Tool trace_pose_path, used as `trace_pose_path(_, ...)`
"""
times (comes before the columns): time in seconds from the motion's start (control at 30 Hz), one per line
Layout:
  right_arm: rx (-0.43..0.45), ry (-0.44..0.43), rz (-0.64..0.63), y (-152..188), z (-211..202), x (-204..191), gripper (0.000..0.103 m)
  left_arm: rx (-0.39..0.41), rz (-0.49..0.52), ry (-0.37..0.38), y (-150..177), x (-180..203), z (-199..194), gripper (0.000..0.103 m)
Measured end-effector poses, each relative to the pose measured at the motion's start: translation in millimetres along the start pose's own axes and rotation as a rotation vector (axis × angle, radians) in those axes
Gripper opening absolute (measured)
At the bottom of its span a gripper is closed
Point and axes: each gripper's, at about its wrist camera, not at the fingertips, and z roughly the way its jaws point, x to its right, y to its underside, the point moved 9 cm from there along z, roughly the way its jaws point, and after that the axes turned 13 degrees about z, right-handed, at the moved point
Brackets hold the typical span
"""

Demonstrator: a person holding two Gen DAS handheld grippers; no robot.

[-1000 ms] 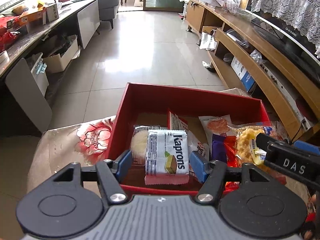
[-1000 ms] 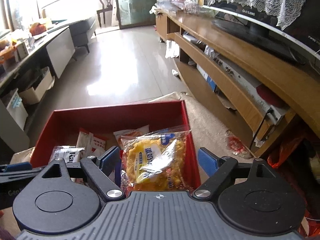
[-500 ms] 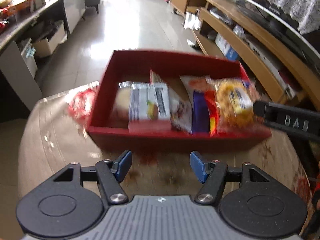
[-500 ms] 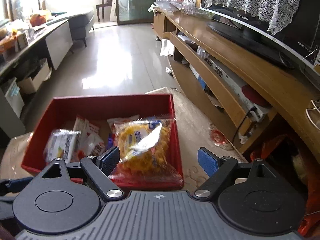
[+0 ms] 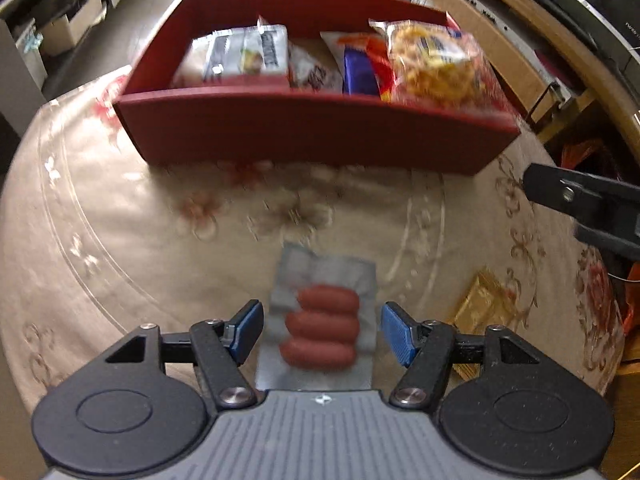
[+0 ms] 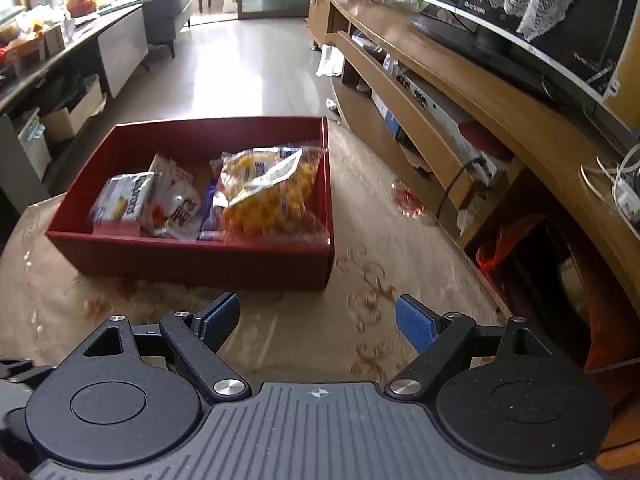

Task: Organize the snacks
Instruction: 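Move left to the sausage pack while right moves to the gold snack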

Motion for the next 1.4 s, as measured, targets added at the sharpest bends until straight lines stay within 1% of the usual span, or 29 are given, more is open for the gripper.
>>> trace_pose_path(0.1,-0.016,-0.017,0.005,8,-4,4,0.089,-0.015,0.011,-0.018,4,5,6,0.066)
trace_pose_path(0.2,-0.027,-0.013,-0.005,15,-5,8,0.089,-0.014,0.023,-0.034,3,9,9,0.071)
trace_pose_path(0.3,-0.042,-0.014,-0.006,20,-4,12,0.089,-0.030,0.023,-0.050,6,9,17,0.071)
trace_pose_path(0.33,-0.049,-0.015,-0.002,22,-3,14,0.089,-0.026,0.020,-0.052,6,9,18,0.072)
trace_pose_path(0.5,-0.084,-0.017,0.008,29,2,18,0.089,-0.021,0.000,-0.054,8,8,17,0.072)
trace_pose_path(0.57,-0.100,-0.016,0.009,33,4,18,0.089,-0.018,0.000,-0.059,10,5,15,0.066)
trace_pose_path(0.6,-0.106,-0.014,0.008,35,5,19,0.089,-0.017,0.002,-0.061,10,3,13,0.059)
trace_pose_path(0.63,-0.112,-0.010,0.007,37,6,20,0.089,-0.015,0.002,-0.060,11,2,12,0.055)
trace_pose_path(0.87,-0.153,-0.003,0.015,52,6,25,0.089,-0.012,-0.017,-0.034,18,-10,-1,0.052)
trace_pose_path(0.9,-0.161,0.001,0.017,54,7,27,0.089,-0.009,-0.021,-0.030,18,-11,-3,0.049)
trace_pose_path(0.93,-0.167,0.004,0.020,57,7,29,0.089,-0.001,-0.025,-0.025,18,-12,-7,0.044)
trace_pose_path(1.0,-0.181,0.000,0.036,61,7,32,0.089,0.010,-0.023,-0.020,17,-14,-13,0.036)
trace_pose_path(1.1,-0.202,-0.012,0.057,69,6,34,0.089,0.008,-0.022,-0.009,22,-20,-20,0.036)
trace_pose_path(1.17,-0.210,-0.012,0.059,73,6,34,0.089,0.009,-0.043,-0.007,22,-23,-20,0.039)
trace_pose_path(1.2,-0.214,-0.013,0.062,74,6,34,0.089,0.013,-0.054,0.001,21,-23,-20,0.045)
trace_pose_path(1.23,-0.213,-0.015,0.069,73,5,33,0.089,0.014,-0.062,0.012,20,-22,-20,0.053)
trace_pose_path(1.3,-0.204,-0.030,0.088,69,3,33,0.090,0.016,-0.066,0.025,18,-14,-21,0.064)
trace_pose_path(1.4,-0.191,-0.048,0.108,64,0,35,0.090,0.005,-0.039,0.002,14,-1,-12,0.074)
